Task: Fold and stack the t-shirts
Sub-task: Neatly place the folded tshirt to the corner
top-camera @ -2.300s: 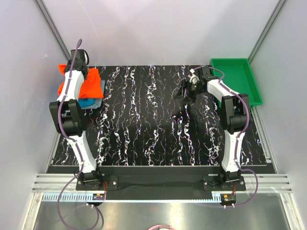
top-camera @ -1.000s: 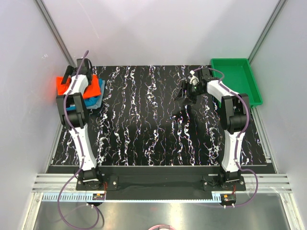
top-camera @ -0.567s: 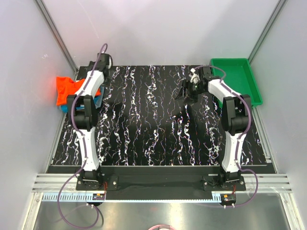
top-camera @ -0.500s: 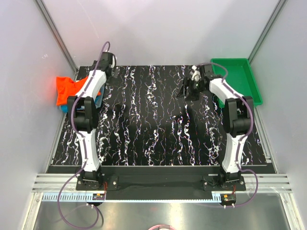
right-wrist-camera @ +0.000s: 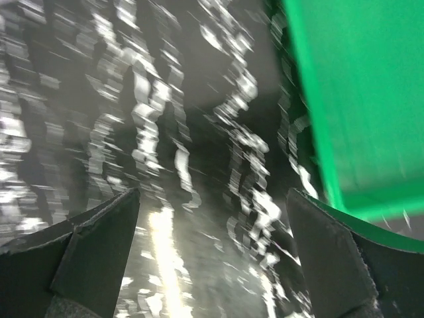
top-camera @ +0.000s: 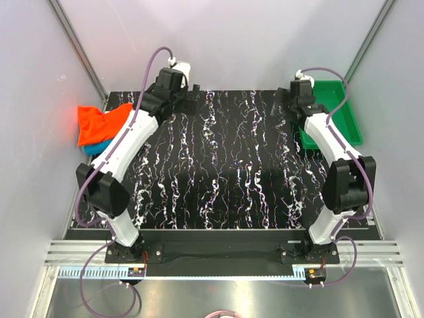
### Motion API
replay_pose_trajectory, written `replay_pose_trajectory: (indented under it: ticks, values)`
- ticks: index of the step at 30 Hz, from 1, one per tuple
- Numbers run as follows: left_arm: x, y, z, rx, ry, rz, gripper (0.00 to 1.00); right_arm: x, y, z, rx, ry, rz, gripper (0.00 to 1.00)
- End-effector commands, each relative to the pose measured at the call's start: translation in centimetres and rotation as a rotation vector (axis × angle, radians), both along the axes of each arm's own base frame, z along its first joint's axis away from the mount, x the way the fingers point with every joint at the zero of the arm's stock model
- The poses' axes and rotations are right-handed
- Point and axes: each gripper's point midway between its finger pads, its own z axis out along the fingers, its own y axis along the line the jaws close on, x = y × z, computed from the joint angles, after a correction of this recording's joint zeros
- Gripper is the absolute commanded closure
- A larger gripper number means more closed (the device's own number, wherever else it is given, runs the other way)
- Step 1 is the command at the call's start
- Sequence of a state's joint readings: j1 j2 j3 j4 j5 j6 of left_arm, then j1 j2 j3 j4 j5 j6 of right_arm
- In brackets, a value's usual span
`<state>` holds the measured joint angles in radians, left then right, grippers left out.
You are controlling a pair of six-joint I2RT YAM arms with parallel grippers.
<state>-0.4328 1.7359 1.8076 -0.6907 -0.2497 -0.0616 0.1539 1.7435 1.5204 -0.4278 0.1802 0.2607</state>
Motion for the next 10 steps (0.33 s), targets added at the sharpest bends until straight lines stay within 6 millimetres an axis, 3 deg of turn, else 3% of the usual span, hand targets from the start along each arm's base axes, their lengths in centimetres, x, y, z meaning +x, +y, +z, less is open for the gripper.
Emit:
replay_pose_trajectory:
  ticks: [1,6,10]
  values:
    - [0.6,2.1,-1.7,-0.089,0.056,0.067,0.01,-1.5,-3.1,0.1,-0.081,-0.018,-0.148,0.00]
    - [2.0,2.8,1.5,-0.143,-0.005,0.045,0.01,-3.6,-3.2,0.8,-0.079,-0.033,-0.125,0.00]
    - [1.9,3.1,1.3,-0.123,-0.007,0.047,0.01,-3.5,-3.2,1.5,-0.087,-0.050,-0.118,0.00]
